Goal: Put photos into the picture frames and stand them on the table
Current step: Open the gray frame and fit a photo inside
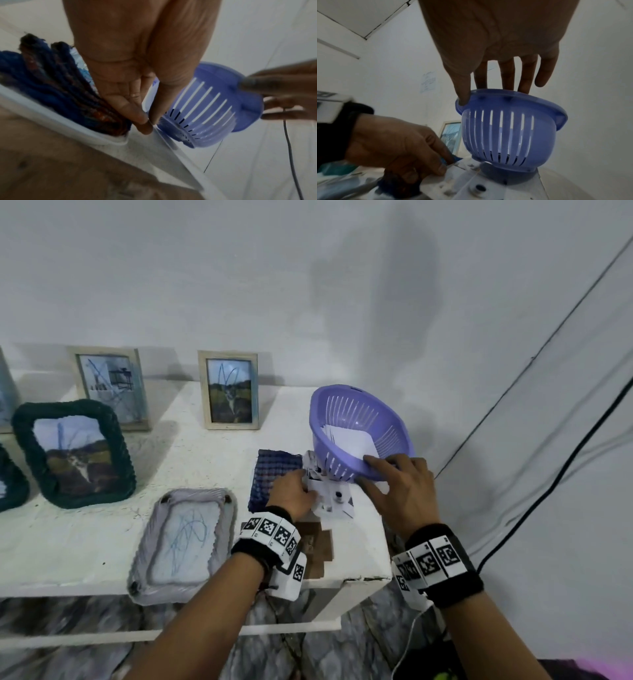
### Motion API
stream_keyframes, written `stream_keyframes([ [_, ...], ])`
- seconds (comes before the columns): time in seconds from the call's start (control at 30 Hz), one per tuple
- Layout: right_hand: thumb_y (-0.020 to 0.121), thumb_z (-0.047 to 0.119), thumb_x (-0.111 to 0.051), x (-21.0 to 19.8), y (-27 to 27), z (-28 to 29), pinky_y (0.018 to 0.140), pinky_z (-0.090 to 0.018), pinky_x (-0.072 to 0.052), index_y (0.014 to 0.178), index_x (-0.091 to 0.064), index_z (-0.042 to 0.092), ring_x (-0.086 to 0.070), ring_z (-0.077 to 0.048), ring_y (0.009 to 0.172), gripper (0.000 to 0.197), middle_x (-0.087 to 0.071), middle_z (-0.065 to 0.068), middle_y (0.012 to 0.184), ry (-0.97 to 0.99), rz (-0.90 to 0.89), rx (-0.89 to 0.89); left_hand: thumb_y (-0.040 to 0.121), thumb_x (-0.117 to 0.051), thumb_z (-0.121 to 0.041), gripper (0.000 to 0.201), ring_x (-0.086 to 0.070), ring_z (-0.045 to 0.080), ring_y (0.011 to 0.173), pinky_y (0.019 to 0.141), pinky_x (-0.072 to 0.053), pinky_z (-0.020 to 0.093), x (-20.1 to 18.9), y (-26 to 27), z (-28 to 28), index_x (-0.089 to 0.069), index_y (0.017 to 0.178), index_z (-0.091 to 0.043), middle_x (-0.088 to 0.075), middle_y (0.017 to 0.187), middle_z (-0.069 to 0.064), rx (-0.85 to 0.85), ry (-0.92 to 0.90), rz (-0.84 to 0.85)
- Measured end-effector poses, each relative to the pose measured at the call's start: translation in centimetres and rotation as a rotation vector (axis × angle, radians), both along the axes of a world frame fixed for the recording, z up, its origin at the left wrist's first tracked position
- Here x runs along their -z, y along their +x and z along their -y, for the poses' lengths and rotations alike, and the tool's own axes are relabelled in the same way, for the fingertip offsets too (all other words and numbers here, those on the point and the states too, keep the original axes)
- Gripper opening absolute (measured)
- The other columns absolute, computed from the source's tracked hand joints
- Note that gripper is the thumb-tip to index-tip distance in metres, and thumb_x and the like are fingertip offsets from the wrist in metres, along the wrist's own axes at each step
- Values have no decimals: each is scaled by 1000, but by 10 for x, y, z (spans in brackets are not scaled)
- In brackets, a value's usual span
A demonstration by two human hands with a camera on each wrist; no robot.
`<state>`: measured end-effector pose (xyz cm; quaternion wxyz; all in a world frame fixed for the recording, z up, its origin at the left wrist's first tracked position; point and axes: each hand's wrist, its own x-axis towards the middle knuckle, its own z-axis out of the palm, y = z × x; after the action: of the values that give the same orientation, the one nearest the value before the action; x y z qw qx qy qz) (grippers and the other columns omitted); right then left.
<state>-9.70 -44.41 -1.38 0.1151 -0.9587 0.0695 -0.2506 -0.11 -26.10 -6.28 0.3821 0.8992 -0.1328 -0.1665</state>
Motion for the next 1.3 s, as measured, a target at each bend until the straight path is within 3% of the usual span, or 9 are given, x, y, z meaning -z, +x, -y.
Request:
stream_keyframes([
  [0.23, 73, 56, -64, 25, -11, -19, 71, -41, -44, 98, -72, 29, -52, -32, 79, 38, -61, -3, 88, -151, -84, -57, 88, -65, -23, 18, -55, 24, 72, 65, -41, 30, 8, 3, -5, -60, 79, -9, -61, 76, 6, -135, 94, 50],
  [0.37, 73, 54, -66, 27, -12, -25, 71, -42, -44, 97, -71, 28, -52, -33, 79, 36, -60, -4, 88, -143, -116, -46, 88, -64, -13, 13, -69, 26, 76, 75, -57, 41, 14, 8, -19, -66, 89, 0, -72, 84, 13, -159, 16, 24],
  [0.5, 75, 63, -55, 16, -10, -27, 70, -40, -43, 95, -71, 28, -52, -31, 76, 42, -60, -1, 83, -120, -174, -68, 95, -54, -10, 32, -72, 19, 75, 64, -57, 28, 9, 8, -25, -61, 125, -3, -72, 101, 14, -121, -72, -38],
  [0.6, 81, 60, -54, 2, 1, -20, 65, -36, -46, 98, -73, 23, -57, -30, 73, 45, -63, -3, 79, -40, -179, -123, 100, -47, -11, 29, -71, 16, 72, 67, -59, 31, 0, 10, -27, -62, 124, -5, -73, 91, 9, -135, -181, -29],
  [0.73, 89, 43, -61, -40, 40, -2, 74, -37, -50, 110, -70, 20, -62, -30, 91, 33, -67, -6, 94, 25, -294, -134, 102, -47, -21, 24, -68, 16, 66, 73, -60, 42, -17, 14, -27, -64, 112, -7, -71, 81, 2, -257, -425, -39],
  [0.87, 90, 39, -59, -79, 95, 14, 85, -34, -45, 118, -65, 21, -59, -27, 105, 34, -66, -6, 110, -30, -400, -156, 94, -62, -31, 44, -71, 14, 75, 79, -58, 37, -26, 21, -24, -51, 133, -12, -71, 88, 1, -239, -436, -64],
  [0.93, 90, 37, -61, -85, 130, 20, 90, -34, -43, 123, -62, 20, -56, -27, 112, 38, -64, -7, 118, -80, -518, -155, 92, -65, -29, 50, -70, 11, 77, 73, -54, 26, -24, 23, -24, -48, 137, -14, -71, 87, -1, -198, -364, -45],
  [1.1, 81, 34, -71, -72, 192, 13, 88, -33, -45, 125, -58, 22, -57, -28, 112, 47, -57, -6, 125, -236, -752, -101, 93, -65, -27, 50, -68, 9, 75, 55, -46, 7, -21, 22, -25, -47, 138, -14, -68, 84, -3, -168, -376, -47],
  [1.3, 72, 41, -80, -27, 212, 3, 90, -33, -47, 119, -59, 14, -58, -29, 111, 58, -60, -6, 121, -464, -881, -165, 92, -66, -28, 55, -68, 10, 82, 75, -53, 26, -16, 26, -28, -44, 141, -16, -70, 86, -3, -130, -371, -34],
])
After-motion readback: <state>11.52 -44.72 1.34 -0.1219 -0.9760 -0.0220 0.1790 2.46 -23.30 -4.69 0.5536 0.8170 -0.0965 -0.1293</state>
